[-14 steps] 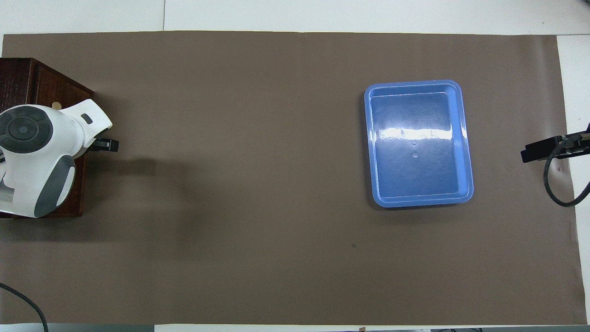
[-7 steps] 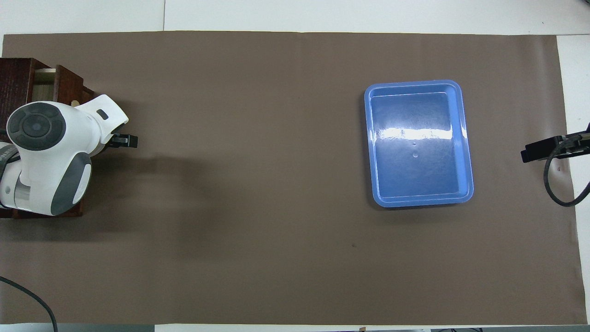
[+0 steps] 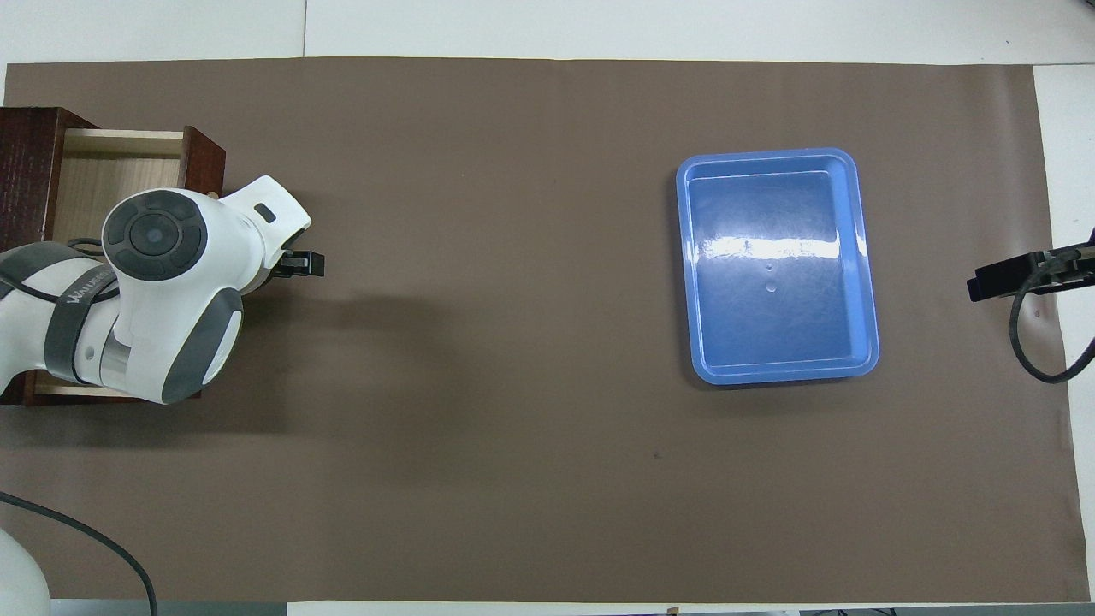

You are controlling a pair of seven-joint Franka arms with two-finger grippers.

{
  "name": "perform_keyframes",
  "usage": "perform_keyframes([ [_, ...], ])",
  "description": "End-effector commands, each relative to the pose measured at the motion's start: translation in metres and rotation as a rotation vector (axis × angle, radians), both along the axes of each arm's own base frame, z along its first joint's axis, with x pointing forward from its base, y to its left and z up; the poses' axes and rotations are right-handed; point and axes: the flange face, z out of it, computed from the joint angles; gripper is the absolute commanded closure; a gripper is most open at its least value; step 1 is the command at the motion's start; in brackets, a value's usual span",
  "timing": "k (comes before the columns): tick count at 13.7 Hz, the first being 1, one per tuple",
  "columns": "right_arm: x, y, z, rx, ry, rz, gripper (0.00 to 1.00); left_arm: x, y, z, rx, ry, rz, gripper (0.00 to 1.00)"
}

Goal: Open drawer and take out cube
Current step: 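Pull the drawer open toward the tray with the left gripper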

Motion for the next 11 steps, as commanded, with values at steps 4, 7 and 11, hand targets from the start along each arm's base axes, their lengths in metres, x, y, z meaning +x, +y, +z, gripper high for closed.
perform_keyframes([
  [4, -0.006, -0.001, 0.002, -0.020, 0.001, 0.023, 0.00, 0.019, -0.012, 0.028, 0.004, 0.067, 0.064, 0.00],
  [7, -0.006, -0.001, 0.001, -0.022, 0.003, 0.023, 0.00, 0.026, -0.014, 0.061, -0.022, 0.113, 0.117, 0.00],
  [11, -0.006, -0.001, 0.002, -0.022, 0.001, 0.022, 0.00, 0.029, 0.000, 0.113, -0.116, 0.152, 0.270, 0.00],
])
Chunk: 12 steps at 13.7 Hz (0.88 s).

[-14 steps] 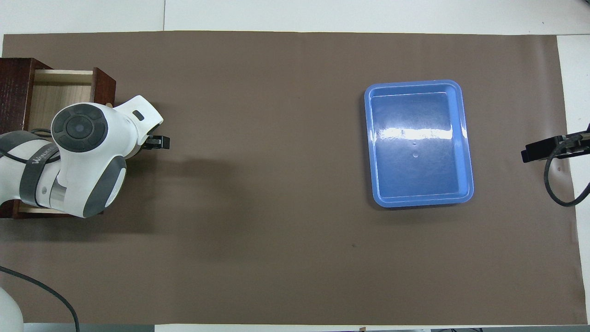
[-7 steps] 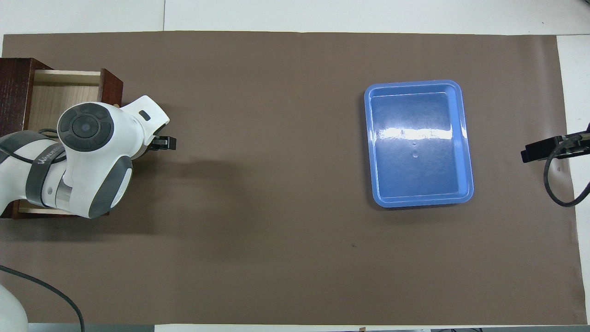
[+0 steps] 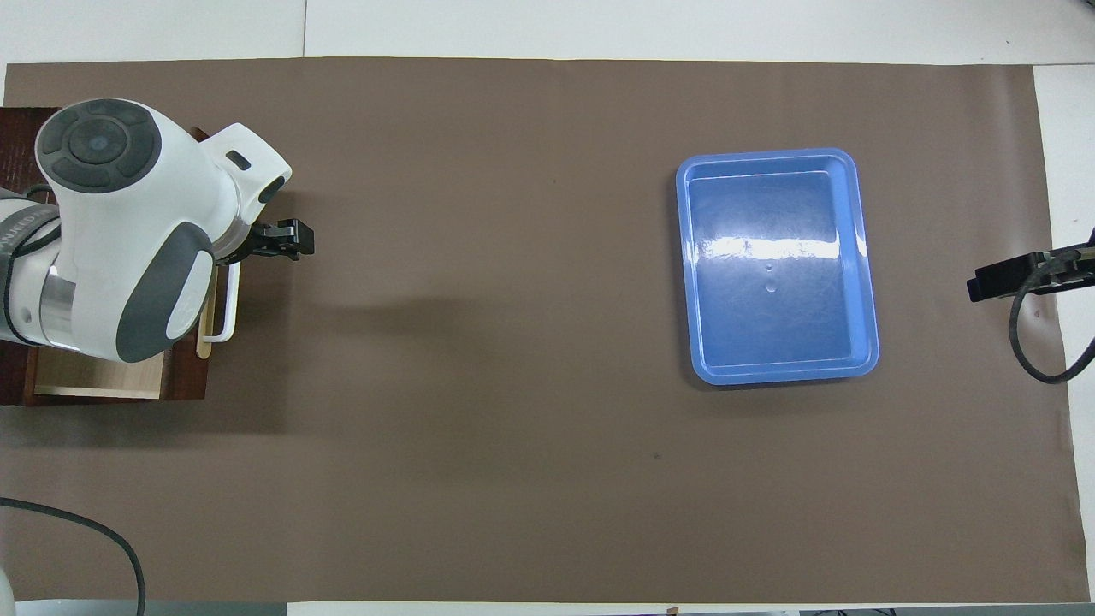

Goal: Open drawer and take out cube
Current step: 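Pull the drawer open toward the tray with the left gripper, then release the handle and lower the left gripper over the yellow cube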

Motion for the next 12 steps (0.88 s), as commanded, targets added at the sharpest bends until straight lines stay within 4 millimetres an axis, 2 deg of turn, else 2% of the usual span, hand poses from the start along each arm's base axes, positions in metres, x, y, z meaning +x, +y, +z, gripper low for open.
perform_keyframes([
  [1, -0.006, -0.001, 0.002, -0.022, 0.001, 0.023, 0.00, 0.012, 0.032, 0.053, -0.077, 0.031, 0.168, 0.00],
  [3, -0.006, -0.001, 0.002, -0.022, 0.001, 0.023, 0.00, 0.002, 0.071, 0.080, -0.110, 0.006, 0.283, 0.00],
  [4, -0.006, -0.001, 0.002, -0.020, 0.001, 0.023, 0.00, -0.003, 0.080, 0.082, -0.109, -0.001, 0.344, 0.00],
  [5, -0.006, -0.001, 0.002, -0.022, 0.000, 0.023, 0.00, -0.007, 0.095, 0.075, -0.103, 0.003, 0.427, 0.00],
  [6, -0.006, -0.001, 0.002, -0.022, 0.001, 0.023, 0.00, -0.012, 0.100, 0.070, -0.101, 0.003, 0.484, 0.00],
  [8, -0.006, -0.001, 0.002, -0.020, 0.001, 0.023, 0.00, -0.010, 0.140, 0.069, -0.102, -0.038, 0.745, 0.00],
  [12, -0.006, -0.001, 0.001, -0.020, 0.003, 0.022, 0.00, -0.015, 0.177, 0.048, -0.144, -0.168, 1.202, 0.00],
])
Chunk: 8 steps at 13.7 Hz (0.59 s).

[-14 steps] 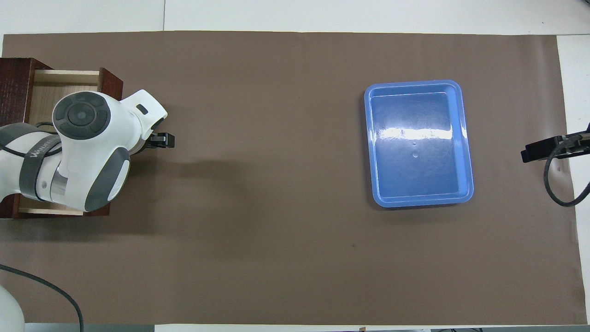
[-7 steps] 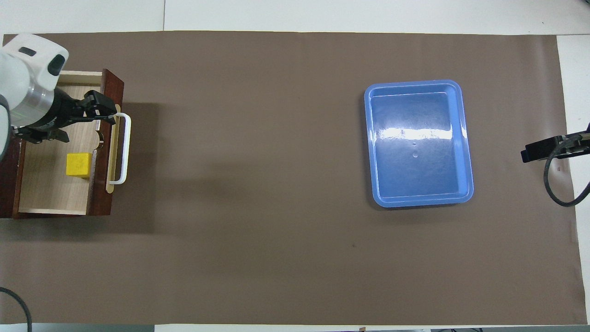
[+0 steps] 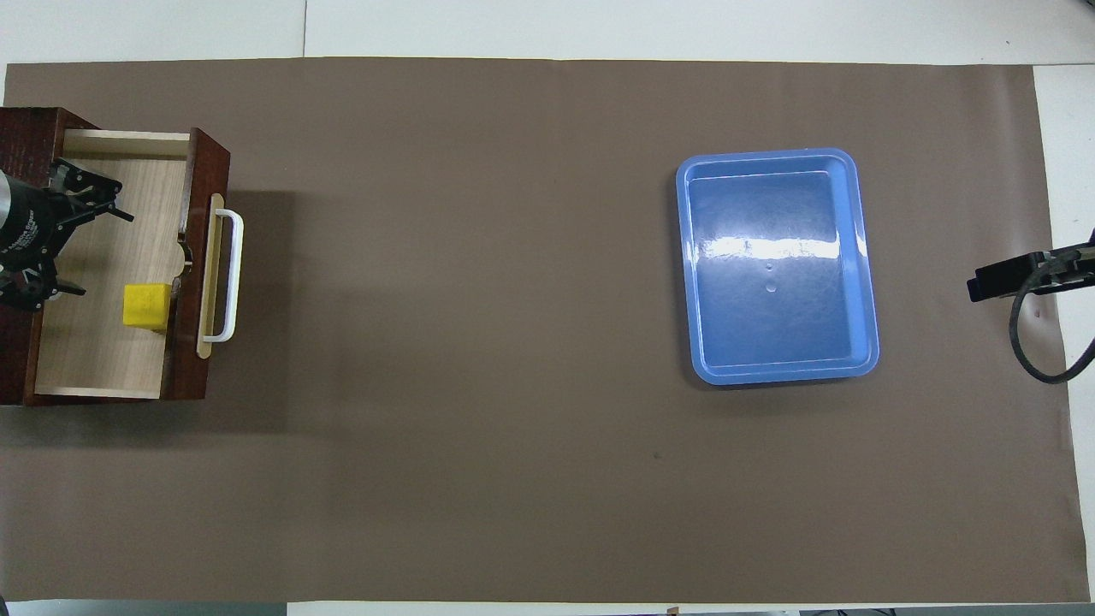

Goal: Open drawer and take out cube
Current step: 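Release the handle and lower the left gripper over the yellow cube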

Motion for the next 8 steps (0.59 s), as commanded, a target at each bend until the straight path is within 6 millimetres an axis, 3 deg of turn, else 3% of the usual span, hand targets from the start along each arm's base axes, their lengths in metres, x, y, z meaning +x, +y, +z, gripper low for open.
perform_keyframes([
  [1, -0.006, -0.005, 0.002, -0.022, 0.002, 0.016, 0.00, -0.019, 0.020, -0.015, -0.025, -0.057, 0.258, 0.00],
  [4, -0.006, -0.005, 0.002, -0.022, 0.002, 0.020, 0.00, -0.022, 0.021, -0.040, -0.033, -0.058, 0.450, 0.00],
  [8, -0.010, -0.008, 0.000, -0.019, 0.029, 0.008, 0.00, -0.043, 0.022, -0.062, -0.025, -0.008, 0.488, 0.00],
])
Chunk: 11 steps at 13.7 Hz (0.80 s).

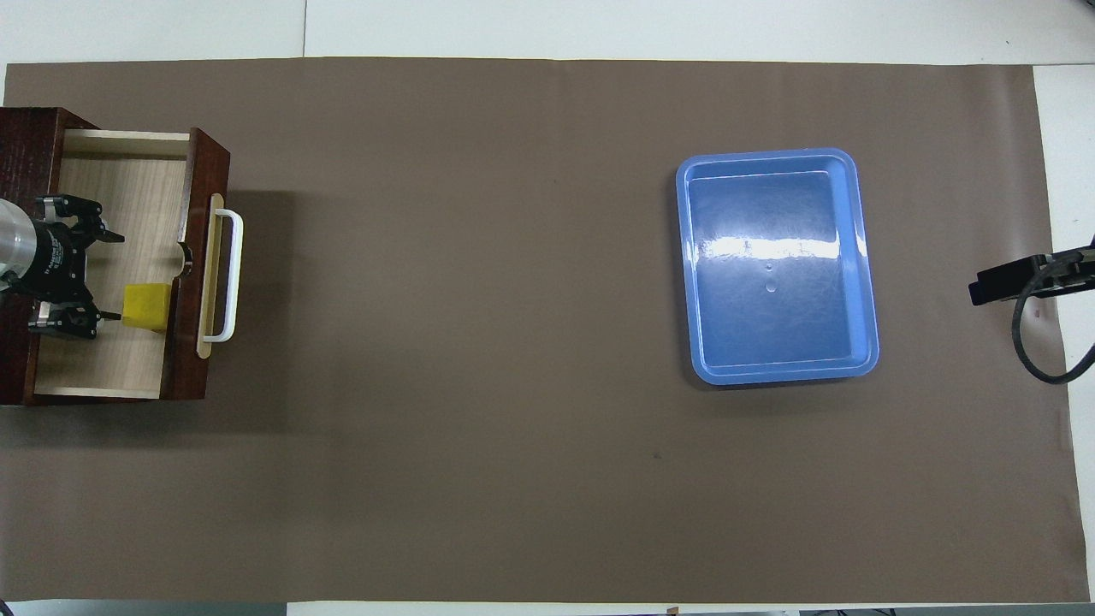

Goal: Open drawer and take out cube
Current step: 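Release the handle and lower the left gripper over the yellow cube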

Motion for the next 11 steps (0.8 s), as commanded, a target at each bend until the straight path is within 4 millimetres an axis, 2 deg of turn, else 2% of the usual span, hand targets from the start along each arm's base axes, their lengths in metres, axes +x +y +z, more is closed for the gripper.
perform_keyframes([
  [1, -0.0075, -0.0063, 0.0011, -0.020, 0.013, 0.013, 0.00, -0.0245, 0.0069, -0.0048, -0.015, 0.009, 0.041, 0.00],
  [5, -0.0100, -0.0076, 0.0010, -0.019, 0.024, 0.008, 0.00, -0.0325, 0.0070, -0.0104, -0.015, 0.020, 0.045, 0.00],
  [11, -0.0114, -0.0080, 0.0004, -0.004, 0.029, -0.021, 0.00, -0.0265, 0.0026, -0.0027, -0.013, 0.000, 0.031, 0.00],
])
